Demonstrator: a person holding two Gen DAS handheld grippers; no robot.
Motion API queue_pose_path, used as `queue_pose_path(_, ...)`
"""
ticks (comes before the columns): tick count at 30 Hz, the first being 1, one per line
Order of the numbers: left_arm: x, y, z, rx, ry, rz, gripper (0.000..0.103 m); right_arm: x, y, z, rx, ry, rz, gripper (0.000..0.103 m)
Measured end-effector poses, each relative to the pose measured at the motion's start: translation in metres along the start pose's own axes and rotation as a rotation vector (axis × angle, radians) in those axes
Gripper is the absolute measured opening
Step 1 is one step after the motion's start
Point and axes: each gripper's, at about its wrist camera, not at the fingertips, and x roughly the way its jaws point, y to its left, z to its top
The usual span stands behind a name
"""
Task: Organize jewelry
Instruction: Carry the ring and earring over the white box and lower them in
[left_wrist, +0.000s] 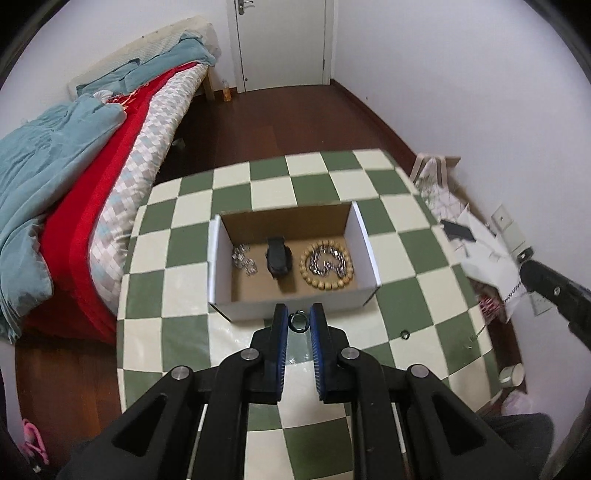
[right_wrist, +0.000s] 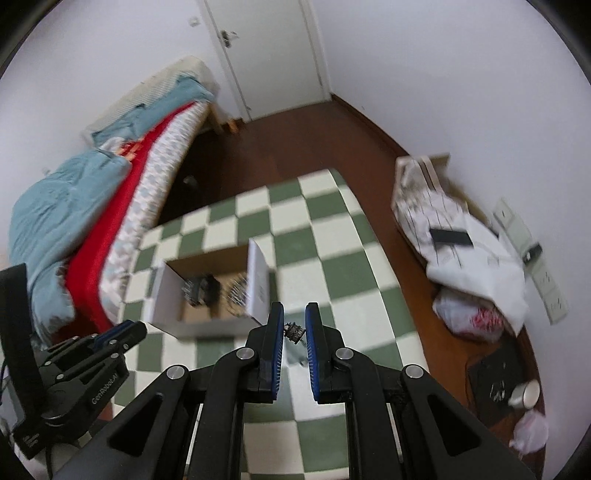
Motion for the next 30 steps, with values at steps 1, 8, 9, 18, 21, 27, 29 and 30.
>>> queue_pose_path(1,-0.005,0.004,0.003,-0.002,-0.006,-0.001,0.009,-0.007,0.007,0.008,-0.014,-0.016,0.011,0.012)
queue_pose_path(8,-0.018,0.037,0.032,-0.029,-0.023,-0.011,0.009,-0.028,0.051,0.045,-0.082,-0.074,0.080,0.012)
queue_pose_path(9,-0.016,0.041,0.035,-0.032,-0.021,-0.010,0.009,-0.027,0.057,0.048,-0.088,-0.074,0.089,0.012)
queue_pose_path(18,0.039,0.070,0.052,-0.040,0.096,-0.005,0.010,0.034,0.105,0.068,-0.128,0.040,0.163,0.012)
queue_pose_path(21,0.059,0.074,0.054,-0.047,0.140,-0.020,0.010,0.060,0.114,0.067,-0.135,0.099,0.180,0.013)
queue_pose_path(27,0.094,0.079,0.056,-0.089,0.243,-0.105,0.010,0.101,0.118,0.061,-0.103,0.205,0.221,0.013)
queue_pose_path(29,0.103,0.080,0.057,-0.106,0.270,-0.122,0.010,0.115,0.117,0.059,-0.082,0.243,0.236,0.013)
queue_pose_path(30,0.106,0.082,0.059,-0.116,0.279,-0.129,0.010,0.122,0.116,0.058,-0.068,0.266,0.245,0.013)
